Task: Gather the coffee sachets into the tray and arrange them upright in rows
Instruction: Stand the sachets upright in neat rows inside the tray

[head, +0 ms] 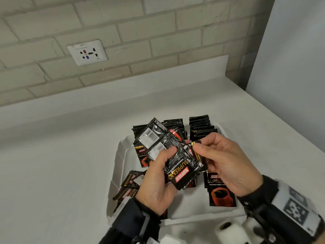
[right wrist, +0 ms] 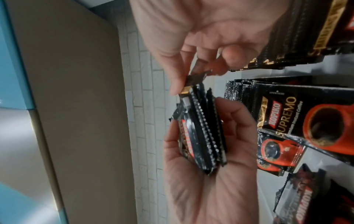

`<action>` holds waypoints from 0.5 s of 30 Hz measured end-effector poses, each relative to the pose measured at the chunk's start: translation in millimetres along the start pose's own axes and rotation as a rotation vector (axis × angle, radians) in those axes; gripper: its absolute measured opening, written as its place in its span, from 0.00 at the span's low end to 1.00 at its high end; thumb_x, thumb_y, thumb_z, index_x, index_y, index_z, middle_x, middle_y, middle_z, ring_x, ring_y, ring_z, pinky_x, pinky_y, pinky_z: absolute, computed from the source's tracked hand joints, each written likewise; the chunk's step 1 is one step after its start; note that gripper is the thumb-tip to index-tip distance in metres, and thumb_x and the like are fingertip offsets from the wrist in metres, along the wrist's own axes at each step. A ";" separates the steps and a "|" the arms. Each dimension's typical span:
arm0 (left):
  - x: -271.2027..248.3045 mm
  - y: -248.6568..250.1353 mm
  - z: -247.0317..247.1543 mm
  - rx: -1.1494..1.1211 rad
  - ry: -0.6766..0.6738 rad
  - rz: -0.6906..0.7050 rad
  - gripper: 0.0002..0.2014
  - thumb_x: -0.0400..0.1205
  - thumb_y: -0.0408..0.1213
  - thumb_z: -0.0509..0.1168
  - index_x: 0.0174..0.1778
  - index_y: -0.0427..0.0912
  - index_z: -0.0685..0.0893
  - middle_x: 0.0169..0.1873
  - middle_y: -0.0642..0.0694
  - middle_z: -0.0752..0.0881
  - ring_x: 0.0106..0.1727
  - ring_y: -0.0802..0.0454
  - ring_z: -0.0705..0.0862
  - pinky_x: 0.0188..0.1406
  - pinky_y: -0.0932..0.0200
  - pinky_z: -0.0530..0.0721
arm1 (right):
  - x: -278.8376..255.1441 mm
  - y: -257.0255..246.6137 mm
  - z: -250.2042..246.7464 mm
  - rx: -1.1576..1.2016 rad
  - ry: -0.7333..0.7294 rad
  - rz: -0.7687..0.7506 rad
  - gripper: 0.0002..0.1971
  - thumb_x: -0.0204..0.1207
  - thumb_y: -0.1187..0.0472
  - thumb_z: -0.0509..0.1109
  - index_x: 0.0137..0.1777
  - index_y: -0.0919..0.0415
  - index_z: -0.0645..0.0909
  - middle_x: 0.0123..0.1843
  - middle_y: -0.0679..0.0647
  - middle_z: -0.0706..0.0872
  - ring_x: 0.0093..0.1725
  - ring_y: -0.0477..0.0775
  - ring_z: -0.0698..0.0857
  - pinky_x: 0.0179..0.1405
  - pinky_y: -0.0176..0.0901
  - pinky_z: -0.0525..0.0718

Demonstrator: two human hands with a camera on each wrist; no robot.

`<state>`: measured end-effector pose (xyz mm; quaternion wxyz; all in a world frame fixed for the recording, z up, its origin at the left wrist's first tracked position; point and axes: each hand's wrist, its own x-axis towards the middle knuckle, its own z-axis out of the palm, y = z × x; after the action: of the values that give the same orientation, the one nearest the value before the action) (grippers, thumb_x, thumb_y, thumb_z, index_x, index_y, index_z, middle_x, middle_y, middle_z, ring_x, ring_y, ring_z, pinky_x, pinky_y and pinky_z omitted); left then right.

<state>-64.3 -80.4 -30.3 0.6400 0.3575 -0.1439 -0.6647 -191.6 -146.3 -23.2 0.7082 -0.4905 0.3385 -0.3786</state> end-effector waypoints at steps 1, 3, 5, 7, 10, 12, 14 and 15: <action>-0.7 -1.0 -0.8 0.020 0.008 -0.019 0.17 0.62 0.38 0.73 0.45 0.34 0.90 0.44 0.35 0.89 0.39 0.44 0.89 0.42 0.48 0.88 | -0.8 -1.1 0.7 -0.006 -0.002 -0.023 0.09 0.54 0.59 0.76 0.33 0.58 0.80 0.29 0.54 0.83 0.24 0.44 0.78 0.18 0.29 0.72; -2.4 -1.6 -1.0 0.074 0.017 -0.064 0.16 0.62 0.37 0.75 0.43 0.33 0.90 0.42 0.34 0.88 0.37 0.43 0.88 0.42 0.47 0.88 | -2.0 -1.5 1.7 -0.070 -0.030 -0.071 0.07 0.52 0.56 0.76 0.30 0.54 0.83 0.30 0.52 0.85 0.27 0.44 0.82 0.25 0.30 0.78; -2.7 -2.3 -2.7 0.129 0.038 -0.086 0.22 0.61 0.35 0.74 0.51 0.32 0.87 0.45 0.33 0.88 0.39 0.42 0.88 0.44 0.45 0.87 | -3.4 -4.2 2.7 -0.152 -0.062 -0.081 0.09 0.48 0.50 0.76 0.28 0.51 0.85 0.31 0.48 0.87 0.31 0.44 0.83 0.33 0.32 0.81; -3.8 -2.0 -2.6 0.167 0.051 -0.063 0.22 0.63 0.33 0.71 0.54 0.34 0.84 0.47 0.32 0.88 0.41 0.41 0.88 0.46 0.44 0.87 | -1.4 -7.8 -0.4 -0.188 -0.085 -0.059 0.09 0.52 0.48 0.73 0.27 0.52 0.85 0.27 0.45 0.84 0.28 0.40 0.81 0.28 0.29 0.77; -5.9 -0.9 -1.3 0.239 0.047 -0.007 0.17 0.63 0.30 0.69 0.50 0.38 0.85 0.48 0.33 0.89 0.42 0.40 0.89 0.47 0.44 0.87 | 5.3 -15.0 -7.1 -0.196 -0.083 -0.013 0.14 0.57 0.42 0.68 0.31 0.52 0.86 0.28 0.45 0.80 0.28 0.42 0.76 0.27 0.32 0.74; -6.8 -0.6 -1.8 0.296 0.034 0.020 0.19 0.64 0.29 0.69 0.52 0.38 0.84 0.47 0.34 0.89 0.43 0.41 0.89 0.45 0.46 0.89 | 9.6 -18.3 -9.3 -0.254 -0.127 0.006 0.16 0.58 0.44 0.68 0.40 0.53 0.85 0.32 0.47 0.82 0.30 0.43 0.77 0.27 0.34 0.75; -8.3 -0.1 -2.0 0.340 0.015 0.032 0.20 0.65 0.28 0.70 0.54 0.37 0.83 0.46 0.36 0.90 0.43 0.42 0.89 0.41 0.50 0.89 | 10.6 -20.6 -8.2 -0.393 -0.200 0.006 0.12 0.66 0.50 0.70 0.45 0.55 0.84 0.33 0.46 0.85 0.28 0.44 0.79 0.26 0.33 0.76; -9.4 -0.1 -2.2 0.356 0.014 0.038 0.19 0.67 0.27 0.71 0.54 0.37 0.83 0.46 0.36 0.90 0.43 0.42 0.90 0.40 0.51 0.89 | 11.2 -21.1 -7.4 -0.436 -0.216 0.005 0.07 0.70 0.54 0.70 0.44 0.55 0.83 0.32 0.47 0.85 0.26 0.44 0.78 0.25 0.33 0.76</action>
<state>-63.6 -70.9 -29.2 0.5799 0.4670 -0.2616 -0.6142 -196.8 -164.1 -6.5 0.6184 -0.6686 0.3359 -0.2402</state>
